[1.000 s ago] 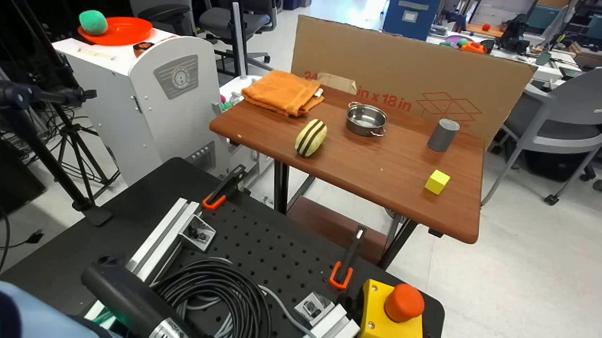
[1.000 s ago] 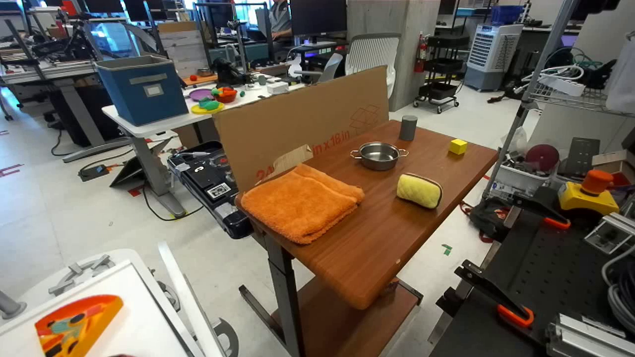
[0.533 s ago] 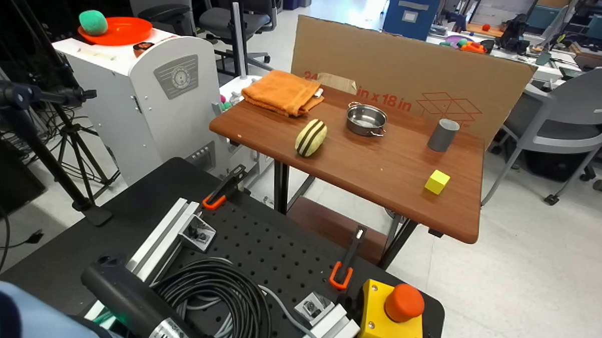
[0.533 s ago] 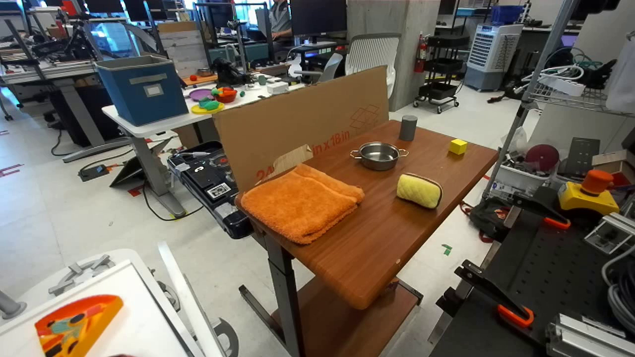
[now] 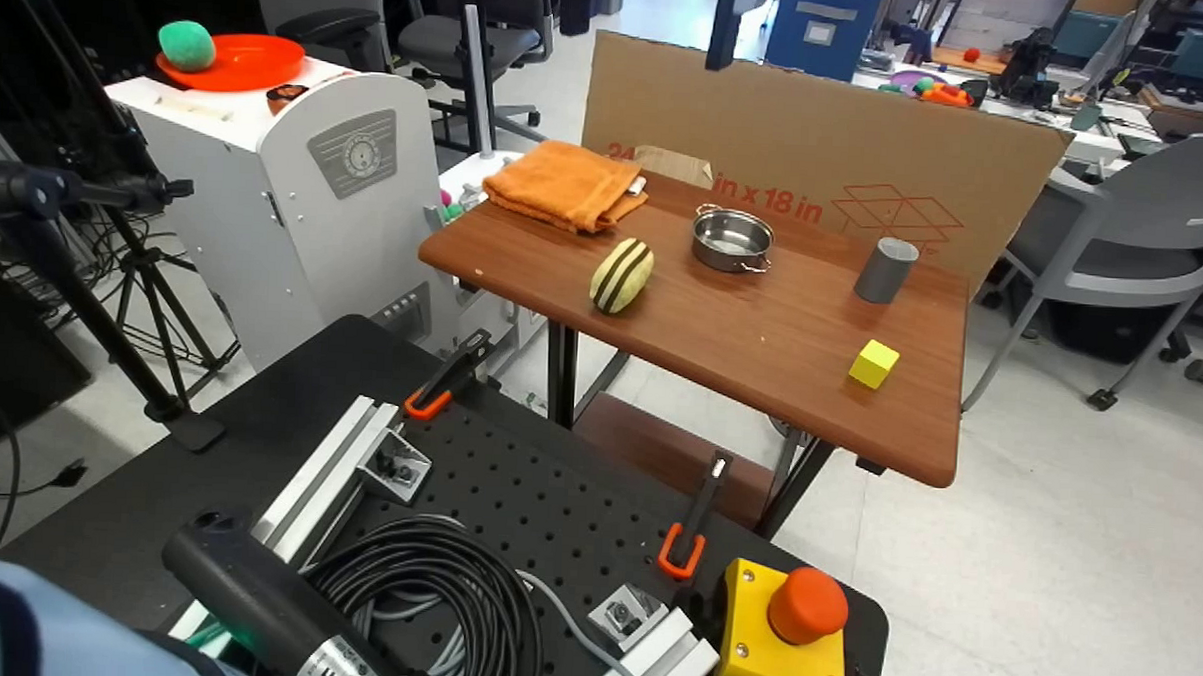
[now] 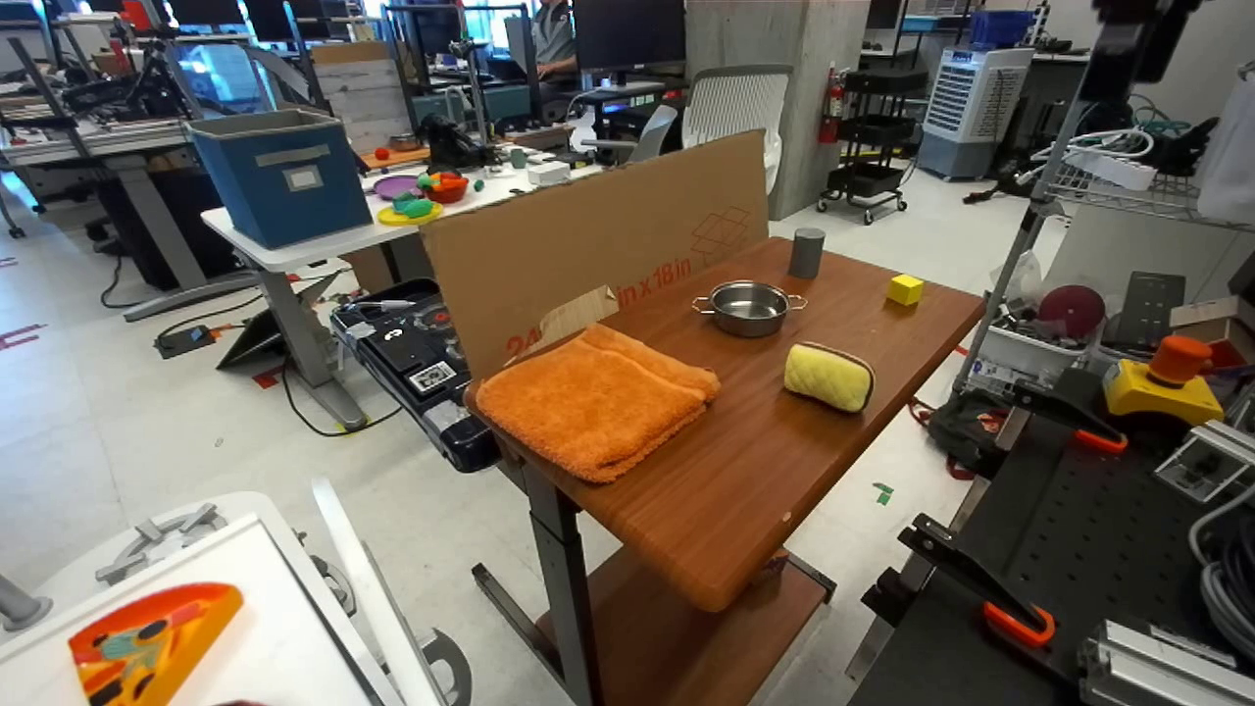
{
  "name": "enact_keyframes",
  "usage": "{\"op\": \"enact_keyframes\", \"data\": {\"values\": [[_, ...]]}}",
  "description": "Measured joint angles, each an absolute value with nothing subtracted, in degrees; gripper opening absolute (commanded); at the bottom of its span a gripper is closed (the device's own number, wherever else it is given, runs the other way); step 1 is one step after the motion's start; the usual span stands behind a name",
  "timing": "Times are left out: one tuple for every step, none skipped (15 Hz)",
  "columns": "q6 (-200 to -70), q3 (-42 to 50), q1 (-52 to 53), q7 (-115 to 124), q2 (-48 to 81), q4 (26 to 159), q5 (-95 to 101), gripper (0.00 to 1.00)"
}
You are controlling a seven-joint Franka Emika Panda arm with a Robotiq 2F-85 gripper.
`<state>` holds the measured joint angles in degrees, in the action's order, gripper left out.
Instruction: Put the brown object in the pot
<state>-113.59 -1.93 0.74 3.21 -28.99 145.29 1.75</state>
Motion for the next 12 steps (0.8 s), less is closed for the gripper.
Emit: {"op": "enact_keyframes", "data": {"values": [[-115.9, -2.7, 0.9, 3.6, -26.7, 145.4, 1.7, 1.0], [-118.3, -3.5, 1.0, 4.4, -24.1, 145.3, 1.8, 1.0], [-120.9, -4.4, 1.1, 5.4, -21.4, 145.2, 2.0, 1.0], [-123.3, -5.2, 1.2, 6.5, -18.7, 145.0, 2.3, 1.0], [-125.6, -5.9, 1.2, 7.6, -16.0, 144.6, 3.1, 1.0], [-128.0, -6.5, 1.2, 8.9, -13.1, 144.1, 4.3, 1.0], [-129.9, -6.9, 1.2, 10.1, -10.5, 143.6, 5.6, 1.0], [-131.7, -7.3, 1.2, 11.6, -7.8, 142.9, 7.3, 1.0], [-133.0, -7.4, 1.3, 12.9, -5.4, 142.1, 8.9, 1.0], [-134.2, -7.4, 1.3, 14.3, -2.8, 141.2, 10.5, 1.0], [-135.0, -7.4, 1.4, 15.5, -0.4, 140.2, 12.1, 1.0], [-135.2, -7.4, 1.5, 16.7, 1.9, 139.0, 13.4, 1.0]]}}
